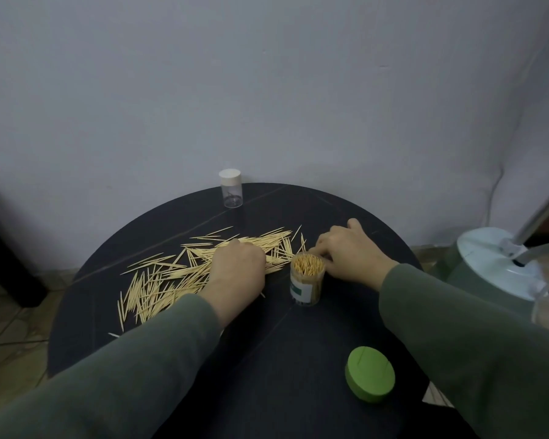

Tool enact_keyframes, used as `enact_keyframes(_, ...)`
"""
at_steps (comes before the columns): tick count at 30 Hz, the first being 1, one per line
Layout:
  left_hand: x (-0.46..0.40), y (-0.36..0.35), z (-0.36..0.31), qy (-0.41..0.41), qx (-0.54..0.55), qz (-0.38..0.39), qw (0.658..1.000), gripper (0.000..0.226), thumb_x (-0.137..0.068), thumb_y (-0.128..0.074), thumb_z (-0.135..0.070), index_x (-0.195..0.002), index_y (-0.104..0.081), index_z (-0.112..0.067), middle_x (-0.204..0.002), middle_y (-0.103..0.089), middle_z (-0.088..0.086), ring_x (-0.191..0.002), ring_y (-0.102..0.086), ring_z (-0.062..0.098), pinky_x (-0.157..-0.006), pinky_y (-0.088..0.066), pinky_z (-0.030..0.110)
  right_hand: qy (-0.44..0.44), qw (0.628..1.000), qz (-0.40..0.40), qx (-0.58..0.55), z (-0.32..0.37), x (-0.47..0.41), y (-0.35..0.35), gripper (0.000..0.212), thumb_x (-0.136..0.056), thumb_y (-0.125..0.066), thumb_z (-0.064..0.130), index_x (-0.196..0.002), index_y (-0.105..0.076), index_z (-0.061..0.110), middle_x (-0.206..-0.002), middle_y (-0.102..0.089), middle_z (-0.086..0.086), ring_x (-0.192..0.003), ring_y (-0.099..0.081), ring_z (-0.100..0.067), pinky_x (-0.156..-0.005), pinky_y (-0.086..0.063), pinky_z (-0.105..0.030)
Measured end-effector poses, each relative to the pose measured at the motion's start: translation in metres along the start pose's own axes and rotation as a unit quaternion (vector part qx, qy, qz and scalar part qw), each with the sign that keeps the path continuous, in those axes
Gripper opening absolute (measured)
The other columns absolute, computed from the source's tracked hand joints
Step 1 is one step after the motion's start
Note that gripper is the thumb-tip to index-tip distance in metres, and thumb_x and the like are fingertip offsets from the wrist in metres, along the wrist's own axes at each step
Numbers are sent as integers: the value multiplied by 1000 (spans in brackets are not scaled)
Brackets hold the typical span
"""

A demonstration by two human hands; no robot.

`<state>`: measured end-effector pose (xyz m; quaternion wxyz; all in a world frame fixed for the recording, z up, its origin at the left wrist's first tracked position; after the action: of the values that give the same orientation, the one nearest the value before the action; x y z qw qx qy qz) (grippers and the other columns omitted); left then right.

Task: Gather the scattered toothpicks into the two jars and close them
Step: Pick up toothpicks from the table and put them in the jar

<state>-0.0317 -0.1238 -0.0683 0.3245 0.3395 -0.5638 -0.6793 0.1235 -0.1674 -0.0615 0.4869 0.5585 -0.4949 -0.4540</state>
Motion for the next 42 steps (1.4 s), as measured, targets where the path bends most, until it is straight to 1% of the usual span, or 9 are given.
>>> enact_keyframes(10,0,0,-3,11,36,-12,999,24,-97,-48,-29,-106,-70,-22,-103,-64,0,-103,-54,22,-73,-43,33,-18,1000,-16,-8,-2,13,5,31,-98,-44,43,-123,-62,38,-112,-65,10,-105,-49,-13,-98,-26,-39)
enact_keyframes(15,1,0,0,25,80,-11,996,21,-97,-51,-30,-98,-72,-25,-91,-59,-4,-101,-54,20,-66,-38,29,-51,996,-52,-50,-9,14,8,29,-95,-50,47,-117,-66,37,-108,-66,15,-98,-48,-8,-97,-26,-38)
enact_keyframes(21,4,14,7,74,201,-48,976,23,-96,-54,-37,-112,-70,-32,-110,-68,-3,-104,-59,20,-78,-46,31,-116,967,-102,-201,-21,18,18,16,-92,-59,42,-101,-70,36,-98,-66,18,-94,-50,-3,-104,-26,-40)
enact_keyframes(25,5,24,11,103,400,-61,909,26,-94,-59,-35,-116,-69,-27,-118,-67,-8,-100,-59,7,-82,-43,22,-133,918,-135,-350,-26,24,26,6,-88,-65,37,-84,-66,40,-83,-63,20,-83,-53,-4,-92,-42,-39)
enact_keyframes(28,10,28,8,107,590,-61,798,24,-92,-64,-26,-114,-70,-20,-113,-68,-8,-90,-55,-4,-75,-38,13,-130,853,-157,-480,-22,33,32,4,-89,-66,28,-89,-69,29,-83,-67,6,-80,-58,-12,-73,-48,-23)
enact_keyframes(31,15,34,1,110,700,-54,703,21,-91,-65,-21,-111,-70,-18,-111,-69,-8,-97,-57,-4,-73,-39,13,-135,781,-177,-584,-17,41,32,8,-91,-62,21,-93,-69,23,-91,-70,1,-90,-62,-11,-75,-48,-16)
enact_keyframes(34,19,43,-4,102,739,-47,664,22,-92,-63,-22,-113,-69,-19,-107,-68,-13,-91,-54,-10,-87,-41,26,-142,729,-181,-644,-8,43,28,10,-92,-60,17,-97,-68,21,-92,-68,6,-87,-61,-1,-68,-47,-8)
enact_keyframes(37,21,46,-9,107,761,-24,639,21,-92,-61,-23,-112,-70,-21,-116,-66,-7,-108,-48,1,-106,-36,47,-134,708,-189,-667,1,44,29,10,-92,-60,18,-96,-69,23,-92,-68,11,-83,-60,5,-65,-44,-2)
enact_keyframes(42,21,41,-16,102,769,5,631,19,-92,-60,-24,-108,-70,-24,-119,-62,-11,-115,-39,8,-108,-32,55,-104,728,-180,-653,8,44,33,11,-92,-59,17,-98,-68,21,-90,-68,12,-78,-60,14,-67,-46,-4)
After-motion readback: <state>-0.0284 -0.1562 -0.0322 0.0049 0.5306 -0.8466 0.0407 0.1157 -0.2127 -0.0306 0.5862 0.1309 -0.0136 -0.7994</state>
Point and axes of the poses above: each hand's wrist, its own x-axis away from the middle knuckle, its own y-axis out of the back of the hand, z = x × y, the point moved 6 cm from there along -x, towards the middle knuckle
